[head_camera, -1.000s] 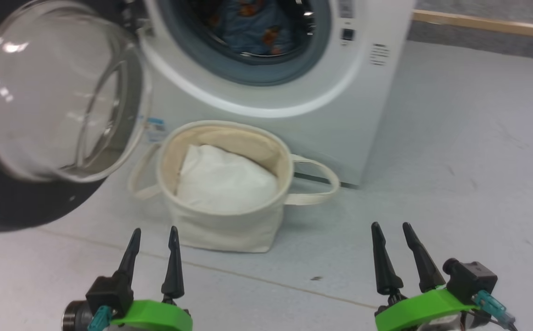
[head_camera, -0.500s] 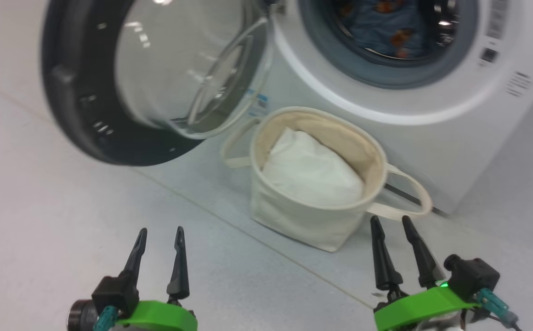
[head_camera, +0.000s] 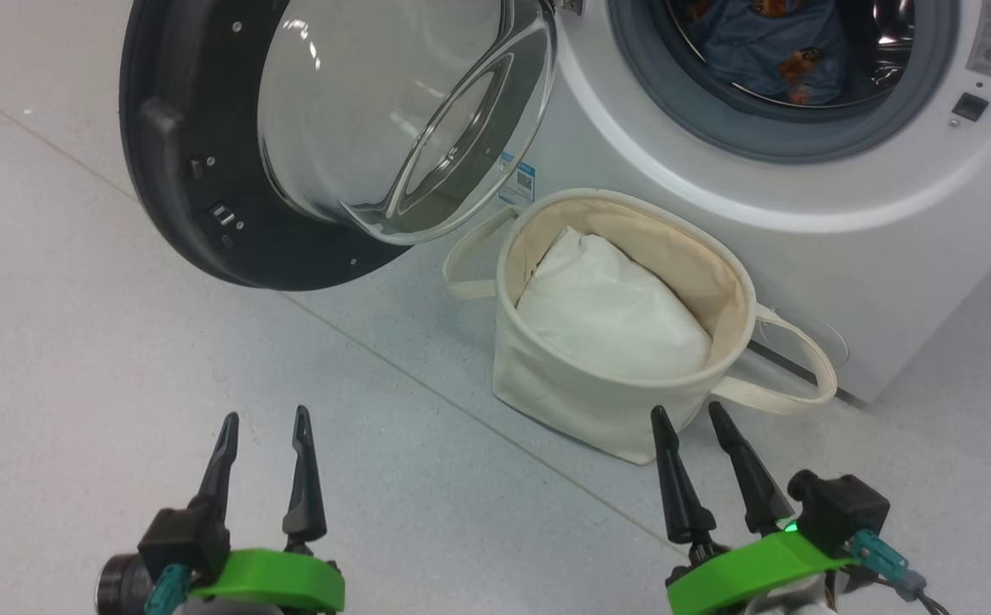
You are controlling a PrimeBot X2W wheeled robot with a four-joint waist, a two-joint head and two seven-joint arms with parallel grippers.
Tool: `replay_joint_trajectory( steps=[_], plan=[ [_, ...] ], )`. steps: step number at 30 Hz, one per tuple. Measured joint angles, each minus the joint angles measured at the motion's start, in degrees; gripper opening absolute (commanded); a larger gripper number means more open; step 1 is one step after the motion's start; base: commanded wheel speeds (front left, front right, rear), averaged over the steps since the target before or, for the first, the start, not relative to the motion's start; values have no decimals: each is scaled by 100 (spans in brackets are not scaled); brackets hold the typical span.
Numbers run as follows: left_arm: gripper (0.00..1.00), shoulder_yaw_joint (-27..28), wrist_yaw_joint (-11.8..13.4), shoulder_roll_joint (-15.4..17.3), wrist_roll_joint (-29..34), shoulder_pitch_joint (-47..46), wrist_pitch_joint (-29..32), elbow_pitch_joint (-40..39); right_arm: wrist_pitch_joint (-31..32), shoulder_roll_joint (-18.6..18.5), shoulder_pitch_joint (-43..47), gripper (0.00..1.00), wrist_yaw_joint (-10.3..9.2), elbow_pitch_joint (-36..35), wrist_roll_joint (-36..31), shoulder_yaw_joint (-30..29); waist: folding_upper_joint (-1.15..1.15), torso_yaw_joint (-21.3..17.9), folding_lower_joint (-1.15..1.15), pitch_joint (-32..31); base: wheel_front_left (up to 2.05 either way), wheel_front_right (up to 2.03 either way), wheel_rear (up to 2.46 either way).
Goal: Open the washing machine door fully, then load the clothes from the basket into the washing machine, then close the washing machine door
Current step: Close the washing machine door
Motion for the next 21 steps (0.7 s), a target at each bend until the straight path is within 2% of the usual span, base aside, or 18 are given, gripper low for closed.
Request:
replay_joint_trajectory(
  steps=[17, 20, 21],
  plan=[
    [100, 78, -14, 0, 1, 7, 0, -26, 0, 0, -5, 100, 0, 56, -44, 40, 0, -38, 0, -64, 0, 0, 0],
    [100, 83, -85, 0, -10, 12, 0, -14, 0, 0, -1, 100, 0, 55, -43, 38, 0, -43, 0, -74, 0, 0, 0],
    [0, 105, -125, -1, -48, 12, 0, -27, 0, 0, 2, 100, 0, 55, -43, 36, 0, -44, 0, -74, 0, 0, 0]
  ],
)
